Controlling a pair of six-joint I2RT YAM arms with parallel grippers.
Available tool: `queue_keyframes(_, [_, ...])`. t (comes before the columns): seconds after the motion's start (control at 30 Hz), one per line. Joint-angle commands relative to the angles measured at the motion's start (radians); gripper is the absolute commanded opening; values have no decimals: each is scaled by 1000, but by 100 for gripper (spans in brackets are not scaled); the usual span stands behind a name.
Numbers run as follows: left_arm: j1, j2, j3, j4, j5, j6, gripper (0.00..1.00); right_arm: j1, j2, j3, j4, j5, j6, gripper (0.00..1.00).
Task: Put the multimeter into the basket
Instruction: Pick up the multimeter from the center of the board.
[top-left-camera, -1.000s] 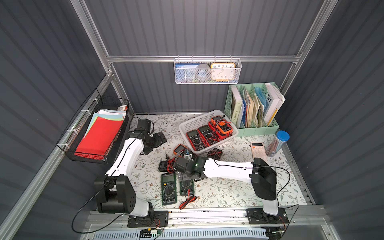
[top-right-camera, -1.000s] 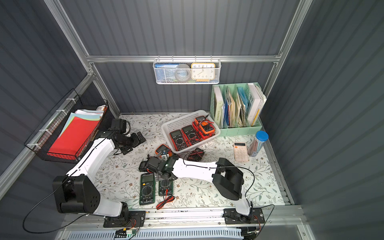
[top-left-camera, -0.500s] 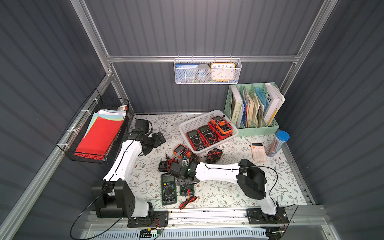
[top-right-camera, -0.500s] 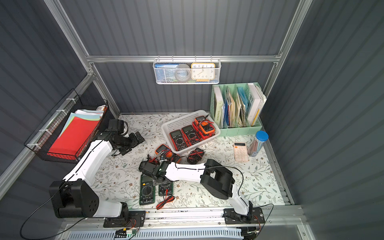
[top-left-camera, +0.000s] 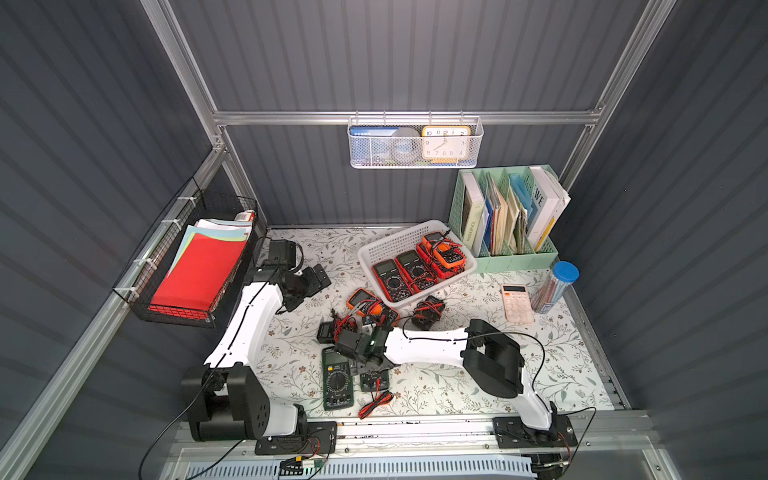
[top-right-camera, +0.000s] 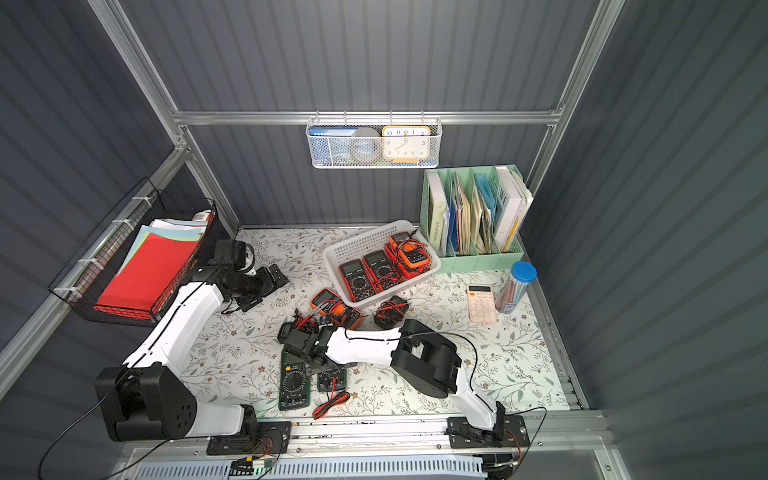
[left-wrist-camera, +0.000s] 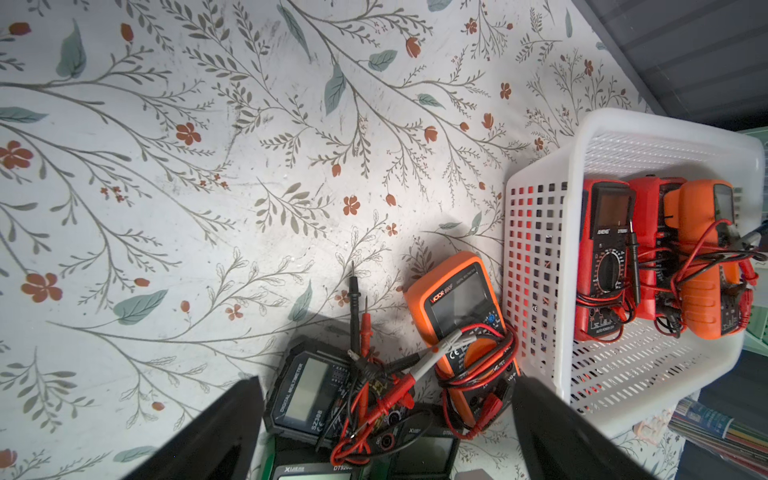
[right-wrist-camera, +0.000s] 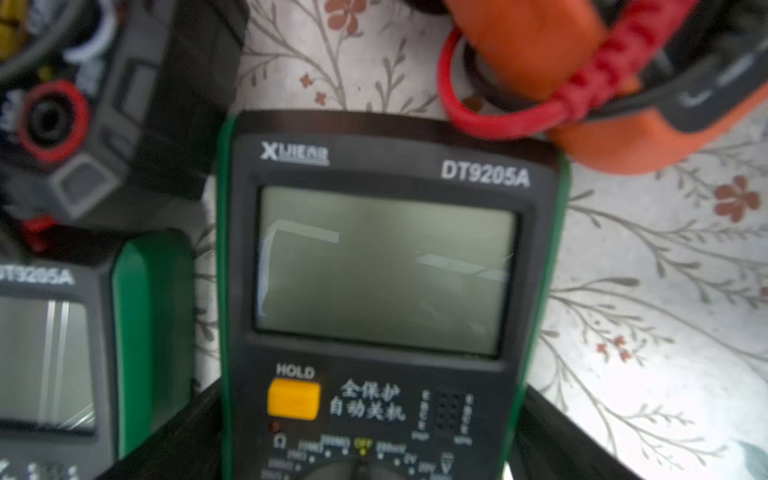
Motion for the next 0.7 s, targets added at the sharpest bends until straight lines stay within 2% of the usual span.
queue_keyframes(0.0, [5,-23,-13,-16,22,16,99,0,18,-30,-13,-37,22,88])
queue_keyframes(0.27, [5,-25,-20,0,58,33,99,1,-105,-142,25,-38,-6,65])
queue_keyframes(0.4, [5,-25,-25,7,65,56,99,3,-176,-179,25,-33,-35,62])
queue_keyframes(0.67, [-8,-45,-69,59,183,15,99,4,-358,-235,-31,54,-125,59])
